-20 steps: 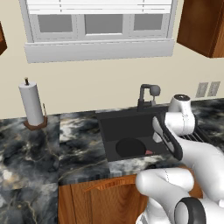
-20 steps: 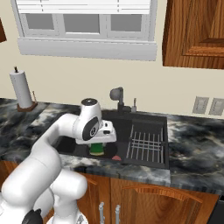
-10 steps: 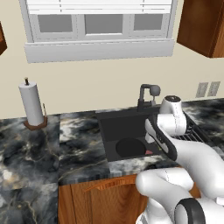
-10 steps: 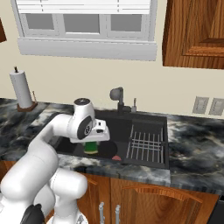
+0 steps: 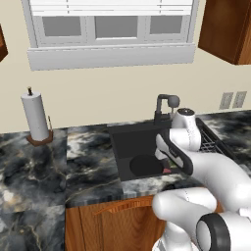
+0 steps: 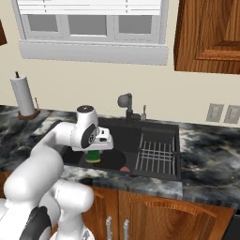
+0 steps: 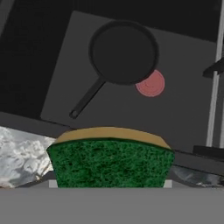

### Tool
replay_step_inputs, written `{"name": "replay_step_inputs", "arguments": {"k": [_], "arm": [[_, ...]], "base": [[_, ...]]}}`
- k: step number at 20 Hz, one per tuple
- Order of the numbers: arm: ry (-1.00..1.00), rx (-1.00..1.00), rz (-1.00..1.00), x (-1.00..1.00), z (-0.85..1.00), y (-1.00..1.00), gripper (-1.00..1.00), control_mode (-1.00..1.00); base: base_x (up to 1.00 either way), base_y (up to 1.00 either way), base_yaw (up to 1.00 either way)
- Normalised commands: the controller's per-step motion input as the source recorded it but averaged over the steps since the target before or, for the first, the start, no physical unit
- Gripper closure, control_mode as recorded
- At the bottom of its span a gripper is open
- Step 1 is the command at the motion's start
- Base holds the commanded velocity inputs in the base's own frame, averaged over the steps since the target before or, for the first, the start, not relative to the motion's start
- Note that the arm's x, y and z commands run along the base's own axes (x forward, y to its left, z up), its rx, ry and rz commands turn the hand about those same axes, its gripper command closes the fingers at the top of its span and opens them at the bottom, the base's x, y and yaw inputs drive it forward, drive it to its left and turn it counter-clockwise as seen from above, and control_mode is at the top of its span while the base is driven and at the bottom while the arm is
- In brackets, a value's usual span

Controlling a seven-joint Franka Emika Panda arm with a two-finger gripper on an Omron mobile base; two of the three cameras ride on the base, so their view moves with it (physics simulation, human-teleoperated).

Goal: Pick the pan and sponge and place them into the sink. Then turn on the water.

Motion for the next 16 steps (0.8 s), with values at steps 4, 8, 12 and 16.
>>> {"name": "replay_step_inputs", "arguments": {"k": [4,8,12,16], "arm": [[0.0,0.03,0.0,0.22,-0.14,0.18,1.0,-1.0],[0.0,0.03,0.0,0.21,-0.19,0.15,1.0,-1.0],[0.0,0.0,0.0,0.24,-0.2,0.22,1.0,-1.0],[0.0,-0.01,0.0,0.22,-0.09,0.22,1.0,-1.0]], "base": [[0.0,0.0,0.0],[0.0,0.0,0.0],[0.0,0.0,0.0],[0.0,0.0,0.0]]}}
